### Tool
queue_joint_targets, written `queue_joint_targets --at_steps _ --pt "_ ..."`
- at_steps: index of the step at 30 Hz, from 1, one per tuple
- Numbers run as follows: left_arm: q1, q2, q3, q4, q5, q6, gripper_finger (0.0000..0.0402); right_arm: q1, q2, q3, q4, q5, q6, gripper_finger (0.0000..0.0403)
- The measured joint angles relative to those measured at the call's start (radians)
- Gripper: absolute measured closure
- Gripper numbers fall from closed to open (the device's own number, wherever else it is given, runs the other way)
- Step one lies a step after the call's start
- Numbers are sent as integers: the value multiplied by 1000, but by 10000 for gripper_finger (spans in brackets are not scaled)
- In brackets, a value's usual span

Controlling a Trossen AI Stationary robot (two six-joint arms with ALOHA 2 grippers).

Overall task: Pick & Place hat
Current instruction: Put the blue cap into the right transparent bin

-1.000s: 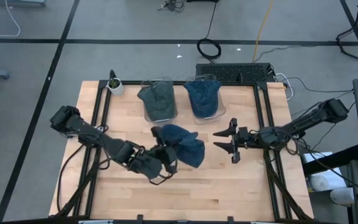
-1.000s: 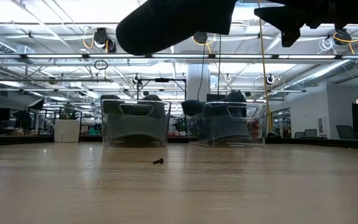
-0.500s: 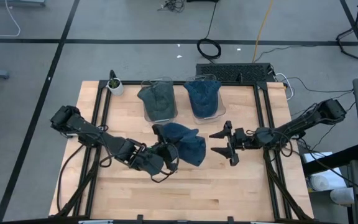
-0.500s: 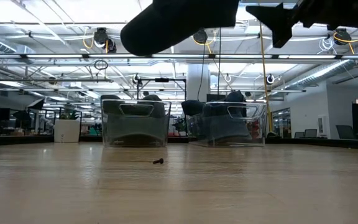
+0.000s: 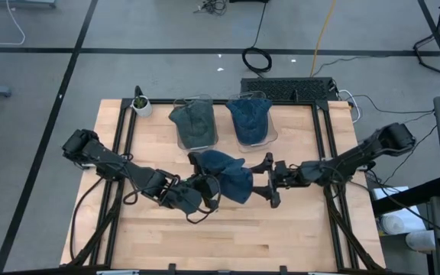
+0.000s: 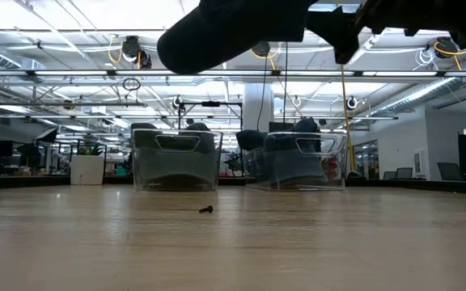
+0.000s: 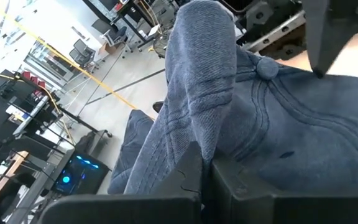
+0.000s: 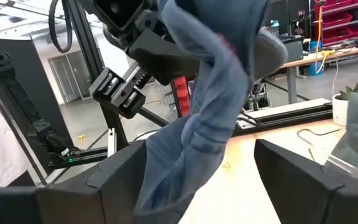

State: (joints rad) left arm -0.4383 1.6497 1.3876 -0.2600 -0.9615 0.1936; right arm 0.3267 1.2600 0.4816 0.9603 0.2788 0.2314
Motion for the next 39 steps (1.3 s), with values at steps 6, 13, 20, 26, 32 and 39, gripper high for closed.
queue_joint_targets --at_steps 6,13,20,26,32,39 --pt "6 0 0 0 22 -4 398 -1 77 67 0 1 0 117" --pt "8 0 0 -1 26 -5 398 -7 101 103 0 4 20 124" --pt "8 0 0 -6 26 -15 398 -6 101 103 -8 4 27 207" --pt "12 0 0 -6 22 -46 388 -2 101 103 -9 -5 -6 366" --pt "23 0 0 -22 39 -142 395 19 29 103 -89 -15 -46 398" --pt "26 0 -1 -8 149 -265 349 32 -161 103 -301 60 -79 400"
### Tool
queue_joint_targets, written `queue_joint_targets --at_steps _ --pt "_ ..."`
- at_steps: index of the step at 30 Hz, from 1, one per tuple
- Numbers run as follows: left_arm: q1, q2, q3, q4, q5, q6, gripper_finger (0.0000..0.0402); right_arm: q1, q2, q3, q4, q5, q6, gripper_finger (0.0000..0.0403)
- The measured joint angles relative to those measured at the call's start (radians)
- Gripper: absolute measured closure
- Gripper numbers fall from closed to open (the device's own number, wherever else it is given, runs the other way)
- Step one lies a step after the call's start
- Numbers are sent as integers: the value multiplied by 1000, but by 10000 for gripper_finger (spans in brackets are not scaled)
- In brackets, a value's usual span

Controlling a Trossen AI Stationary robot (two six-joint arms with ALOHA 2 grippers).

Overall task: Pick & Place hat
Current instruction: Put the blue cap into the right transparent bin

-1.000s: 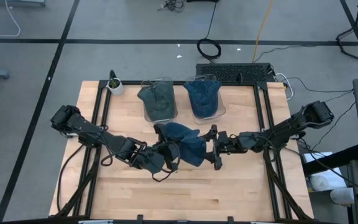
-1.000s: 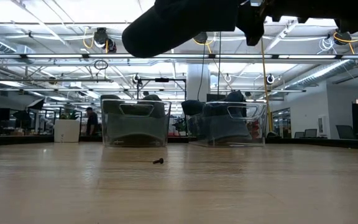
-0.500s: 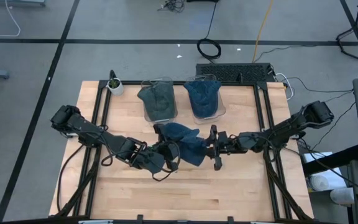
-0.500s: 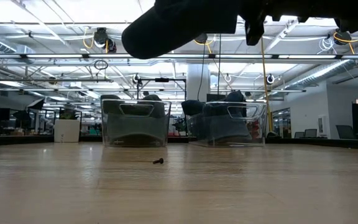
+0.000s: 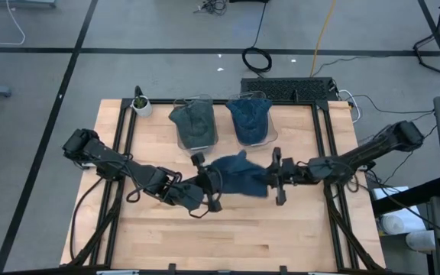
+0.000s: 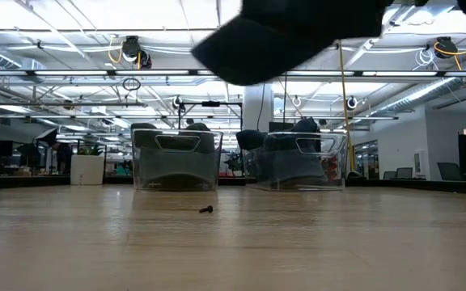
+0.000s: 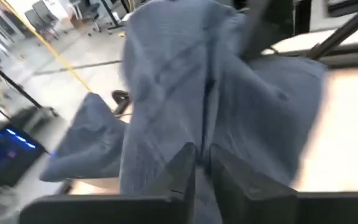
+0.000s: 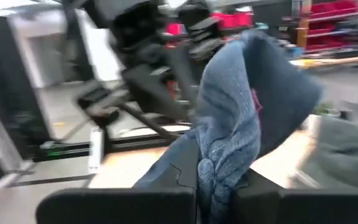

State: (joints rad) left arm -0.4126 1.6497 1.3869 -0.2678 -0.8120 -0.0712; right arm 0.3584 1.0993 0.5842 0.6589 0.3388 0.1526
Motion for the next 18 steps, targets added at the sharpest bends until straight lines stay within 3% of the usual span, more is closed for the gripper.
queue_joint_targets --at_steps 5,10,14,18 --pt "0 0 0 7 21 -130 317 -19 -142 45 -271 124 -5 401" --pt "25 0 0 1 73 -307 281 -44 -191 230 -564 244 -86 401" --pt "71 0 0 -31 244 -429 242 -112 -143 451 -872 368 -139 402" --pt "111 0 0 -48 395 -419 215 -228 -77 629 -1043 390 -199 402"
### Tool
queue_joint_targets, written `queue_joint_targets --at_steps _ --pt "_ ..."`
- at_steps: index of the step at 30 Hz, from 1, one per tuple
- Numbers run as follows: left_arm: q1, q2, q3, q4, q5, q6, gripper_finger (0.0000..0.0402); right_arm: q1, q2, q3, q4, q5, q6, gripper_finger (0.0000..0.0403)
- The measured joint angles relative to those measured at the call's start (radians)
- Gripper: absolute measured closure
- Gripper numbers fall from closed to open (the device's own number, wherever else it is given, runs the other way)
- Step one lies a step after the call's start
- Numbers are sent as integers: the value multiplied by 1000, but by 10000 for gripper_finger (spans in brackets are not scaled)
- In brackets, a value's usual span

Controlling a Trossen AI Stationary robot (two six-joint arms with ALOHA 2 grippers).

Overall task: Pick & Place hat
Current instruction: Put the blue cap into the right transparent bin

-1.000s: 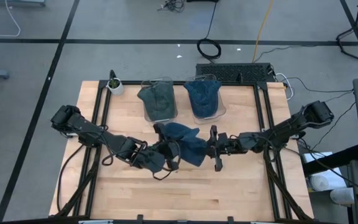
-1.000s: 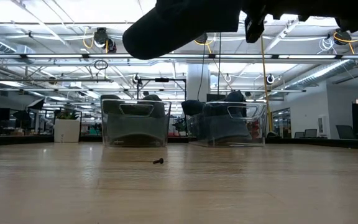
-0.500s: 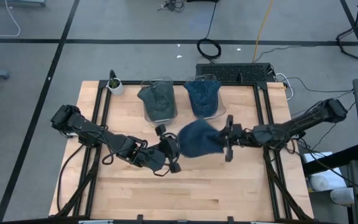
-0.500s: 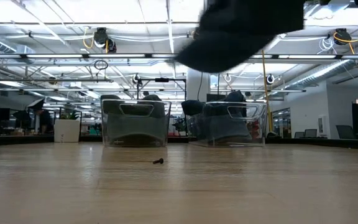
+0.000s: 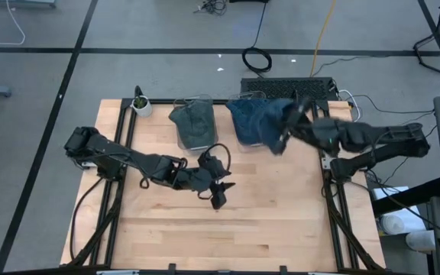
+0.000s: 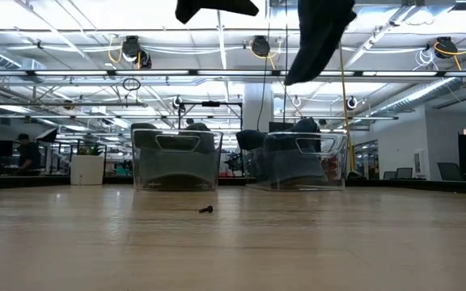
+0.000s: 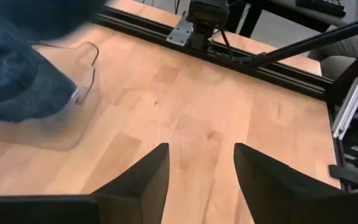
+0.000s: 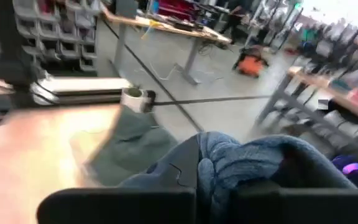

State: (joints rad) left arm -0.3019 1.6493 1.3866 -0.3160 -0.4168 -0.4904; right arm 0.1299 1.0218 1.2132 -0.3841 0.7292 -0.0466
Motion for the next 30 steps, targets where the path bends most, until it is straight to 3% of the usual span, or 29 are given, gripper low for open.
queue_joint_targets --at_steps 2,3,5,9,11,13,18,22,30 --pt "12 0 0 3 11 30 206 -68 34 70 -24 -74 -120 402" --pt "17 0 0 4 14 53 203 -103 48 98 -28 -175 -201 402" --pt "23 0 0 8 18 105 198 -169 71 140 -61 -479 -351 402" --pt "27 0 0 13 19 161 200 -314 126 210 -181 -1033 -365 402" --pt "27 0 0 10 20 175 204 -401 147 210 -280 -1198 -359 402" --pt "27 0 0 3 19 177 208 -480 180 199 -323 -1290 -353 402" --pt "29 0 0 -3 18 178 208 -621 240 196 -357 -1257 -365 402" --pt "29 0 0 -8 19 202 203 -662 263 203 -342 -1200 -468 402" --pt "36 0 0 -18 16 250 206 -664 290 203 -347 -886 -694 402"
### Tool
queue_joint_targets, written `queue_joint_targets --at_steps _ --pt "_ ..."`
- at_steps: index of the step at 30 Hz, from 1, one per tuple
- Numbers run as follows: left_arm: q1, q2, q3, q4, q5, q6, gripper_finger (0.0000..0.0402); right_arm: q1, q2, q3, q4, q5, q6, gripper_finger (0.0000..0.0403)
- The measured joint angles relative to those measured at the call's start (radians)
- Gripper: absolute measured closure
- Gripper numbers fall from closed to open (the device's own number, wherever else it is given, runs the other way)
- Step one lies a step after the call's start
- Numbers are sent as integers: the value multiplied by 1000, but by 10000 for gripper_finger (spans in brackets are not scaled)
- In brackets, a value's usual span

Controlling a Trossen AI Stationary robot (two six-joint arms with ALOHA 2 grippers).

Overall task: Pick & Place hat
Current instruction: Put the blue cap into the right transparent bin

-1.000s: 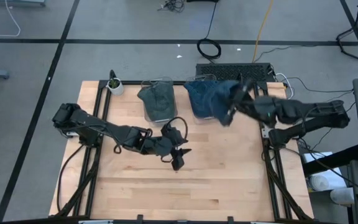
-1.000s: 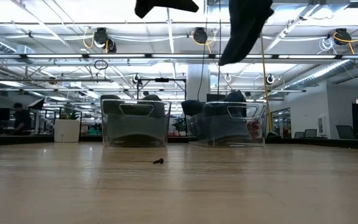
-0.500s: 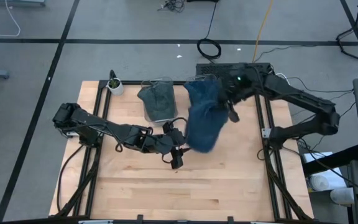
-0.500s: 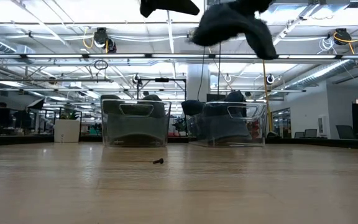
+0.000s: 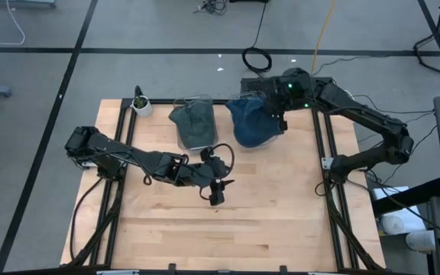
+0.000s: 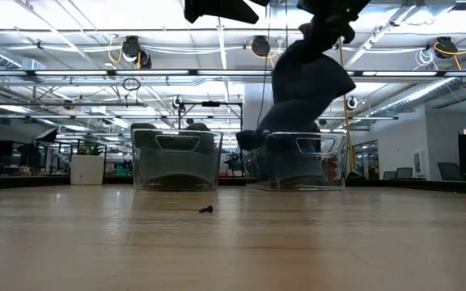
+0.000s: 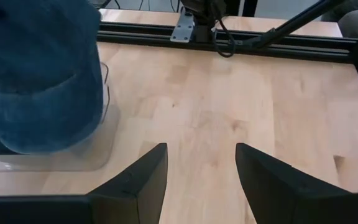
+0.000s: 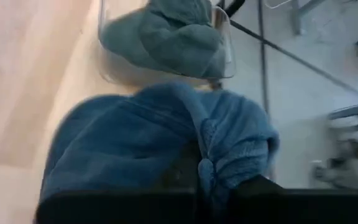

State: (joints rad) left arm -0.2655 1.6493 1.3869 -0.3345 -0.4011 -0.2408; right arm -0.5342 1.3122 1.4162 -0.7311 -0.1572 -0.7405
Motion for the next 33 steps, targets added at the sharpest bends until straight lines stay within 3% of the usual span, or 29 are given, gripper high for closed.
queue_joint_targets --at_steps 11,17,33 --pt "4 0 0 4 0 -3 200 65 -15 1 90 325 -290 403" --pt "4 0 0 4 0 -3 205 113 3 -32 71 344 -293 403" --pt "4 0 0 13 0 -3 205 264 -46 -34 -94 345 -107 403"
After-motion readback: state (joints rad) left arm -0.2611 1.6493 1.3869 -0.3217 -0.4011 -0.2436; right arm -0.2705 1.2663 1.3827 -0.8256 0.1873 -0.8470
